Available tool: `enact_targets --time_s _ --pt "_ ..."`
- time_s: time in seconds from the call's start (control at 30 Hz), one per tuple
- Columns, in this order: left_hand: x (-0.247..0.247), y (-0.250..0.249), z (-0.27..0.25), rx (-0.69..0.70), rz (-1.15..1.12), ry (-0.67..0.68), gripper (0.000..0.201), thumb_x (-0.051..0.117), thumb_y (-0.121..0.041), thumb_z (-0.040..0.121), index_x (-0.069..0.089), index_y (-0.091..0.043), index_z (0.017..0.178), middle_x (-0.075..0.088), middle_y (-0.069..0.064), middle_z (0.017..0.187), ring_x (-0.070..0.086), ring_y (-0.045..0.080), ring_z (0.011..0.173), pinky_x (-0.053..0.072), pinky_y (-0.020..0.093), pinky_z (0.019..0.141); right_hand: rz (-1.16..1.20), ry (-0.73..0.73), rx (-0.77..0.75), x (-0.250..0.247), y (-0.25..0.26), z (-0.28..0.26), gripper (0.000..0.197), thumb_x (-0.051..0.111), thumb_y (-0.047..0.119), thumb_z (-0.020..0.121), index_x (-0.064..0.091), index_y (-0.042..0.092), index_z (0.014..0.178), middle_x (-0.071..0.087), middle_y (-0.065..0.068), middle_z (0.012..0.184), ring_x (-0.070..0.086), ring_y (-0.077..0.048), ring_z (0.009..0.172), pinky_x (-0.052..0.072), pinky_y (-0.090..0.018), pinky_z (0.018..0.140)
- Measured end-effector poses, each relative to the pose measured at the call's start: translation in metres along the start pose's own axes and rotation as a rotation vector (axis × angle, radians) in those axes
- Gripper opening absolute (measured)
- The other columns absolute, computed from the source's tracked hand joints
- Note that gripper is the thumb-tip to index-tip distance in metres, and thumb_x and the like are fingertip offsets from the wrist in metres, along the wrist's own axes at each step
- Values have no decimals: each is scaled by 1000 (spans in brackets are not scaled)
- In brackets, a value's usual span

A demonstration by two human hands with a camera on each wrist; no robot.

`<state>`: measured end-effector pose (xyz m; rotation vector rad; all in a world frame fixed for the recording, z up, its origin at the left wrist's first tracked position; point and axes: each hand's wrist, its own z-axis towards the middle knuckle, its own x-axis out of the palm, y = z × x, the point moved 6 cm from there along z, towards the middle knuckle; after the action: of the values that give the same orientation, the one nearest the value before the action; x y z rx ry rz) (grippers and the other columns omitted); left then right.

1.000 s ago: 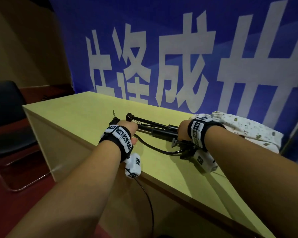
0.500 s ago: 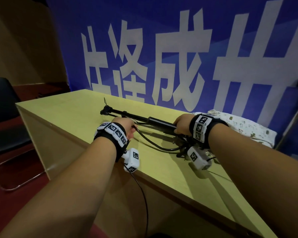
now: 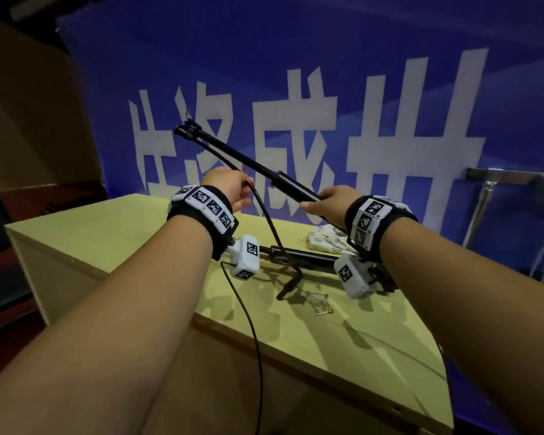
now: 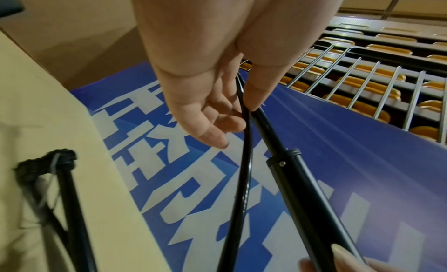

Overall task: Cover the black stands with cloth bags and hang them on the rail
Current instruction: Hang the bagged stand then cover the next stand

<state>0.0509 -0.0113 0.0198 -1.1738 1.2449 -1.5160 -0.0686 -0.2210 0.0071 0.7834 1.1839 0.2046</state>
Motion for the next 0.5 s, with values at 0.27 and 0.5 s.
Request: enact_targets --time_s 0.27,0.5 --pt "53 -40 -29 125 -11 72 18 53 -8 103 60 -25 101 69 4 93 57 12 68 58 40 87 98 -110 -21 -51 -19 -24 40 69 57 97 71 21 112 62 -3 83 59 -18 71 45 -30 59" --pt "114 -64 -54 282 -8 120 12 54 -19 107 65 -19 112 65 -1 84 53 10 64 55 34 72 242 -215 -57 -93 -46 -52 38 68 57 98 70 22 112 64 -2 84 59 -18 70 45 -29 61"
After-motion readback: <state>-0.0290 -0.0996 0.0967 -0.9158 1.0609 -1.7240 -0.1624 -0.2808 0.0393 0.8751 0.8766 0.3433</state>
